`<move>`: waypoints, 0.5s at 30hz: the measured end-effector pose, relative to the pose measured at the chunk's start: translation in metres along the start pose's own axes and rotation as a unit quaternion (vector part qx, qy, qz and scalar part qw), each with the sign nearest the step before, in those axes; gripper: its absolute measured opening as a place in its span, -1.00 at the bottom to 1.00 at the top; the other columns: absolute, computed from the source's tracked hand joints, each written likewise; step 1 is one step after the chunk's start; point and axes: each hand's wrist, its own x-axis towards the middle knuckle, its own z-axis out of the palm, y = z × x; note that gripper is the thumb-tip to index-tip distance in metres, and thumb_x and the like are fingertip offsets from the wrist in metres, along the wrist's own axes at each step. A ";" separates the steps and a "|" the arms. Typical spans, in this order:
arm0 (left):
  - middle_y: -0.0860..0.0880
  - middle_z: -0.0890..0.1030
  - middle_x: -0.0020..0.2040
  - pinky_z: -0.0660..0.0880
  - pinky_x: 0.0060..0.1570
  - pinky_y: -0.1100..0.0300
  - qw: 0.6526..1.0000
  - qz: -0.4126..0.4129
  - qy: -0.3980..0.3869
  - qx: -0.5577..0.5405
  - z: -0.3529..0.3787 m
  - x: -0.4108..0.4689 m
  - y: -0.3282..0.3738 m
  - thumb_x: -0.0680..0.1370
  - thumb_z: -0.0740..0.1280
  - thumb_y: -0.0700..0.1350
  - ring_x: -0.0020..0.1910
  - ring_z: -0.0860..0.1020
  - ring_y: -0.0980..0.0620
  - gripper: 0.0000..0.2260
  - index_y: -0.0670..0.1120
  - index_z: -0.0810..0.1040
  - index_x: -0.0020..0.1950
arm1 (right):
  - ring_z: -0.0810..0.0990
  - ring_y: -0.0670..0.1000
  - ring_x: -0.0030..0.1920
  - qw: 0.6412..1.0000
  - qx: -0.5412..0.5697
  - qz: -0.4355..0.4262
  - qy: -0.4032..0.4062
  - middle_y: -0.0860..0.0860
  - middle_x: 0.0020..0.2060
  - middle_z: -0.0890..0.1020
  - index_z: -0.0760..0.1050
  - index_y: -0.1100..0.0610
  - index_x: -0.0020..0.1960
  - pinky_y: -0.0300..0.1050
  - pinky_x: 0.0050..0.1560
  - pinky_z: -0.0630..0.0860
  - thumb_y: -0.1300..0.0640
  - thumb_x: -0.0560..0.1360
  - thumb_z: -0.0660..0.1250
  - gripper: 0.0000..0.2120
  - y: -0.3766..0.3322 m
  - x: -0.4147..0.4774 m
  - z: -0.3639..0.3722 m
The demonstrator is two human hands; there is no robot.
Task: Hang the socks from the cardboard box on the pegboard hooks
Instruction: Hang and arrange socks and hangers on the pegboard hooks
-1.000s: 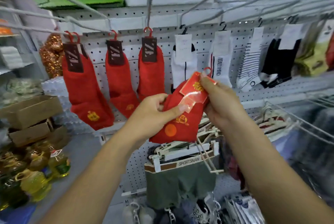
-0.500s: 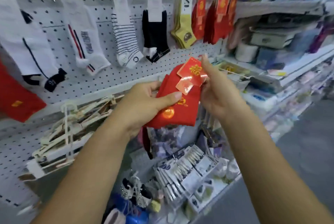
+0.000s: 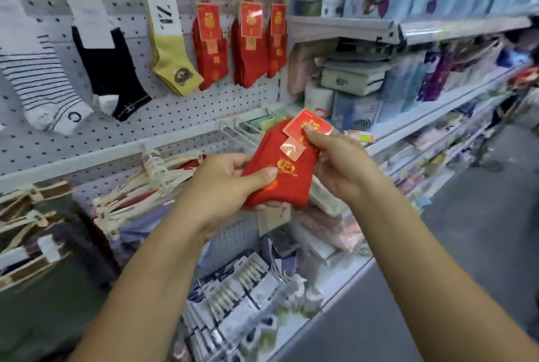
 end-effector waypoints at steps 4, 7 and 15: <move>-0.12 0.76 -0.17 0.58 -0.39 0.27 0.999 0.026 0.030 0.024 0.015 0.044 0.011 0.55 0.46 -0.17 -0.25 0.74 -0.11 -0.83 -0.12 0.61 0.12 | 0.63 0.10 -0.05 1.000 0.004 -0.001 -0.028 0.22 0.08 0.61 0.45 0.34 0.37 0.14 0.21 0.57 0.29 0.59 0.32 -0.64 -0.021 0.048 -0.011; -0.12 0.76 -0.16 0.58 -0.40 0.28 0.998 0.027 0.059 0.023 0.025 0.083 0.019 0.54 0.47 -0.18 -0.24 0.74 -0.12 -0.81 -0.16 0.60 0.14 | 0.62 0.14 0.05 0.999 -0.018 0.007 -0.040 0.20 0.10 0.63 0.48 0.27 0.35 0.23 0.30 0.52 0.26 0.59 0.35 -0.66 -0.038 0.092 -0.016; 0.08 0.75 -0.04 0.65 0.05 0.10 0.983 0.046 0.122 0.128 0.047 0.201 0.059 0.60 0.37 0.11 -0.05 0.72 0.14 -0.80 0.04 0.65 0.11 | 0.74 0.03 -0.10 0.990 -0.116 -0.056 -0.052 0.08 0.02 0.73 0.52 0.13 0.29 -0.08 -0.20 0.67 0.16 0.58 0.39 -0.71 -0.101 0.211 -0.046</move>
